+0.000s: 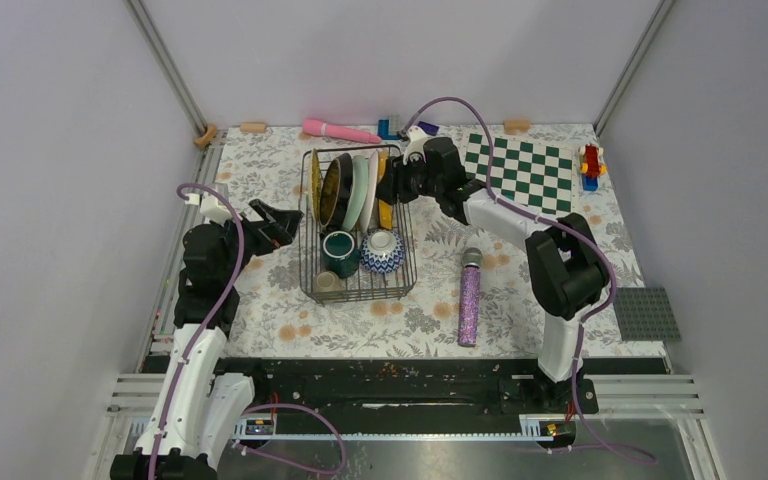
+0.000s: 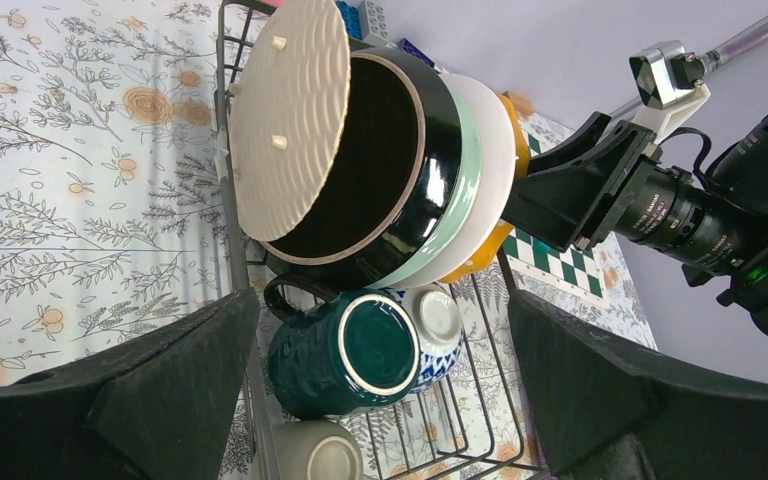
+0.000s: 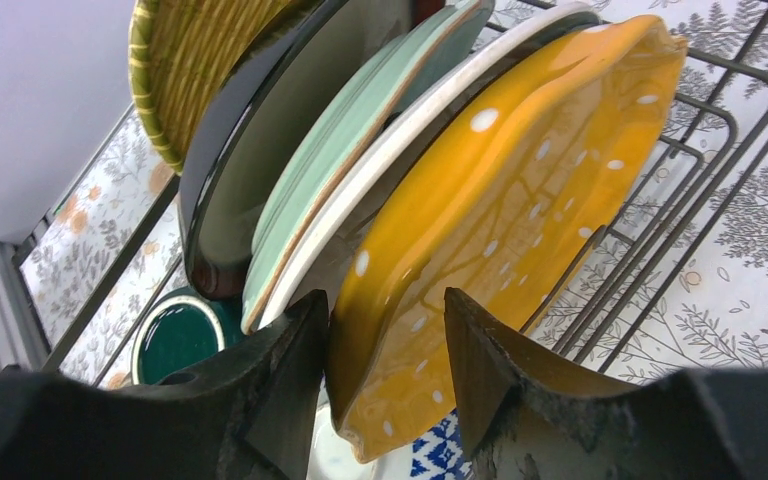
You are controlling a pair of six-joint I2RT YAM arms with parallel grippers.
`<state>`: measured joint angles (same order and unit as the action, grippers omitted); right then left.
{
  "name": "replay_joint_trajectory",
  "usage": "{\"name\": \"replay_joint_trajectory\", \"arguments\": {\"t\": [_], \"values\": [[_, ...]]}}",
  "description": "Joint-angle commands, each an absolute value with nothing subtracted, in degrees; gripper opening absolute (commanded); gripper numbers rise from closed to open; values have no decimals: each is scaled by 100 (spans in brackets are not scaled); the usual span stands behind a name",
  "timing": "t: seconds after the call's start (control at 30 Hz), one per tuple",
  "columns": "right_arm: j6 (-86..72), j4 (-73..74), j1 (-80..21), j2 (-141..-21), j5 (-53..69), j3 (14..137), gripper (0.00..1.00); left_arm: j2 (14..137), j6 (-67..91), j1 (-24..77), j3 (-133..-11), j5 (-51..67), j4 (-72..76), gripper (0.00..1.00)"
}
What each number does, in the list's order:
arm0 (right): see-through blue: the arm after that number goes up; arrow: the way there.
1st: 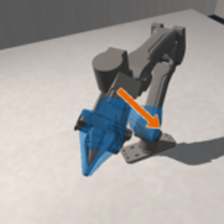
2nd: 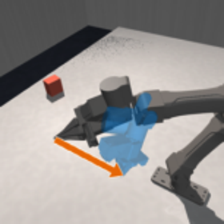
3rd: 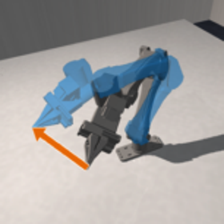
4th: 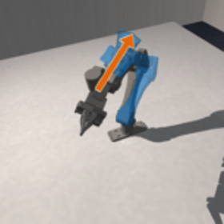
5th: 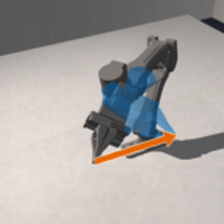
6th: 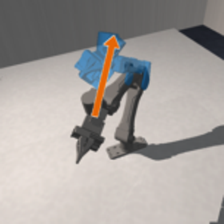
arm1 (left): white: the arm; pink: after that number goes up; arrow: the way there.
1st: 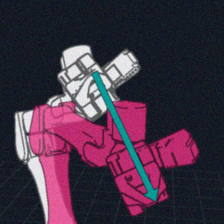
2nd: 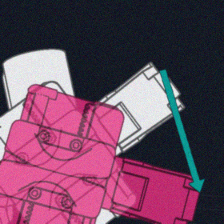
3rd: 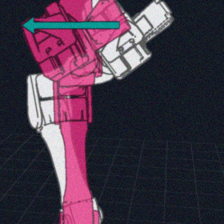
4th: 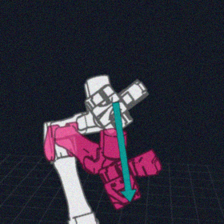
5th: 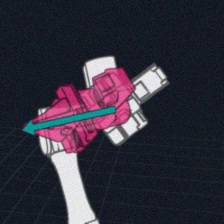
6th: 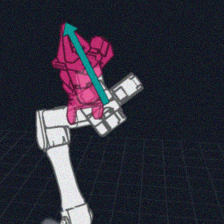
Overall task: Unload the mixed dishes from the dish rack
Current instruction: Pick up the plate from the dish rack.
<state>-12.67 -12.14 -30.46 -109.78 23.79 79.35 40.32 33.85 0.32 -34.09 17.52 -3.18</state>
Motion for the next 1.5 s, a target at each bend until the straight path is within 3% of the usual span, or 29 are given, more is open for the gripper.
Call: {"name": "replay_joint_trajectory", "arguments": {"t": [0.0, 0.23, 0.47, 1.03, 1.47], "values": [[-1338, -1521, -3113, -10966, 1470, 8057, 53, 4024, 3278, 9, -3474, 1639, -150, 99], [-1354, -1337, -3266, -10904, 745, 8003, 53, 4018, 3293, 9, -3473, 1634, -155, 99], [-1534, -1265, -3328, -10822, 367, 7920, 45, 4030, 3311, 9, -3472, 1623, -158, 99], [-1579, -1467, -3476, -10317, 160, 7858, 6, 3986, 3322, 9, -3486, 1538, -220, 99], [-1770, -1890, -3485, -9824, 29, 7660, 0, 3915, 3349, 9, -3494, 1506, -279, 99]]}}
